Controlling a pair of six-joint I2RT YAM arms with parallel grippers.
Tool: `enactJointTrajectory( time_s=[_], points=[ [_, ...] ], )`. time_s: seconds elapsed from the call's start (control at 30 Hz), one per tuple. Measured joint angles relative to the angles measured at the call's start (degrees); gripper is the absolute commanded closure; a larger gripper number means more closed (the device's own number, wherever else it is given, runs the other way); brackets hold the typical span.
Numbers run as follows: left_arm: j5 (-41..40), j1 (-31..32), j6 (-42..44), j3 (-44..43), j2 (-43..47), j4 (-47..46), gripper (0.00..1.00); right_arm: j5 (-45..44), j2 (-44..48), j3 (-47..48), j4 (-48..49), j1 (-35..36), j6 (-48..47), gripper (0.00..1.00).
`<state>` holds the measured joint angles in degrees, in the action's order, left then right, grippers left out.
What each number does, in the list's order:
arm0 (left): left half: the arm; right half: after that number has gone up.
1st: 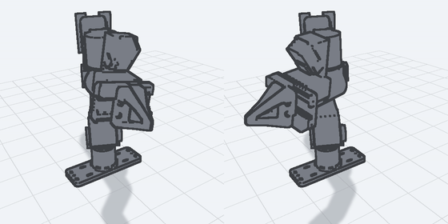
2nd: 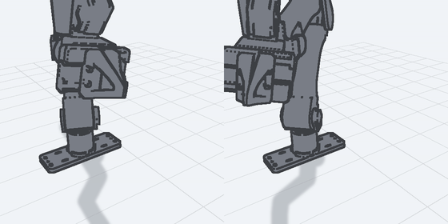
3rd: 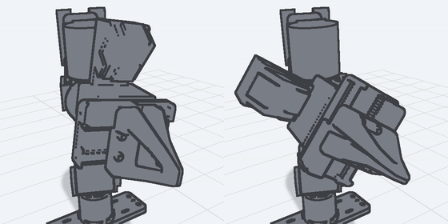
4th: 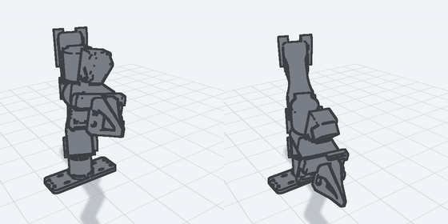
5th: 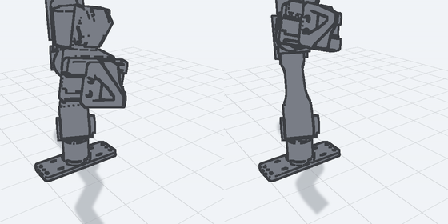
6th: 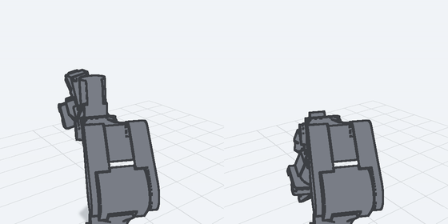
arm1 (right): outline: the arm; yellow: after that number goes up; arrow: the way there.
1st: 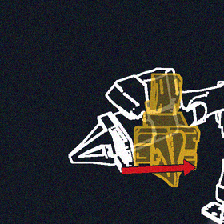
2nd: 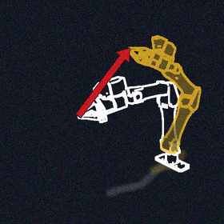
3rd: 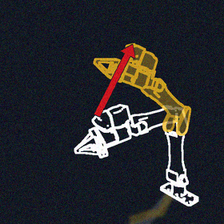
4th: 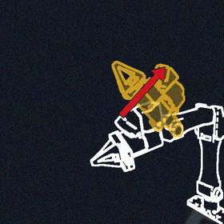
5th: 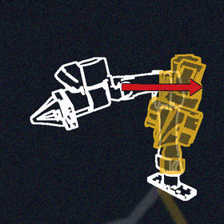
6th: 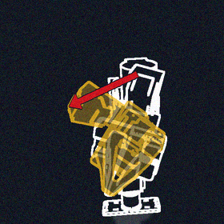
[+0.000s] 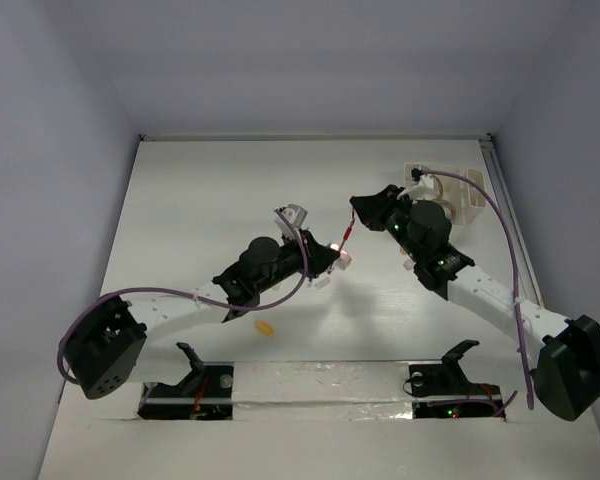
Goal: Sort the stationery into containers
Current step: Close the pen cap on the pen.
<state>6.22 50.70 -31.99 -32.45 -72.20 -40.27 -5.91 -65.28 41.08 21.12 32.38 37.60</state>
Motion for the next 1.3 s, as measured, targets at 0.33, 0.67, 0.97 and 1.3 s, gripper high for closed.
enactJointTrajectory(
  time_s=[0.33,0.67,0.97,1.3],
  points=[
    [-0.72,0.37,-0.46,-0.07,-0.20,-0.90,1.00,-0.11,0.39,-2.01,0.59,0.35,0.20,1.00],
    [-0.85,0.37,-0.61,-0.07,-0.33,-1.57,1.00,-1.20,2.51,-2.67,1.31,0.70,0.39,1.00],
    [-1.11,0.37,-1.16,-0.07,-0.39,-1.95,1.00,-1.62,3.50,-3.34,2.99,0.70,0.42,1.00],
    [-1.11,0.37,-1.51,-0.07,-0.39,-2.27,1.00,-1.90,3.50,-4.50,3.17,1.14,0.81,1.00]
  ],
)
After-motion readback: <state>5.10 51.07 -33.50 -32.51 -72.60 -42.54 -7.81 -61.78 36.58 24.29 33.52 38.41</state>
